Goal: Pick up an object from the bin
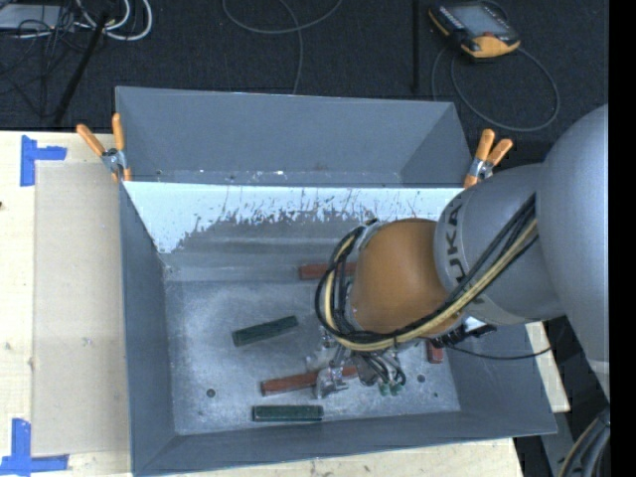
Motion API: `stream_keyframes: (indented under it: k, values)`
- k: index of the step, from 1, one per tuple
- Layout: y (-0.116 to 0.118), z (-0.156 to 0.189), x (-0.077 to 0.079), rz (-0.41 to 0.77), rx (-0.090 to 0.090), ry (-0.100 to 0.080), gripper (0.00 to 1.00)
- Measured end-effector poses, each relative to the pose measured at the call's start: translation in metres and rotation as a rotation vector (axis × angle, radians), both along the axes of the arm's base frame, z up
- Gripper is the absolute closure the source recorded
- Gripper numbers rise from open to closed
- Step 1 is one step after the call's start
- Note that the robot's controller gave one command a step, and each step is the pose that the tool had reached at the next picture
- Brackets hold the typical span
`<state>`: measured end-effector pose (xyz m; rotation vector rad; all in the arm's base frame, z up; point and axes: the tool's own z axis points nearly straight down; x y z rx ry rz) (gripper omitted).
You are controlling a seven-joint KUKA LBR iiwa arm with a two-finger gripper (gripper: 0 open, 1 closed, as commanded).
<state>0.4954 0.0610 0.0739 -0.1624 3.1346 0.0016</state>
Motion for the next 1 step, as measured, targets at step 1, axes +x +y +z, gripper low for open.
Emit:
stream_keyframes:
  k: [1]
  values:
    - [-0.0018, 0.1707, 0.0247, 0.036, -0.001, -0.002, 1.0]
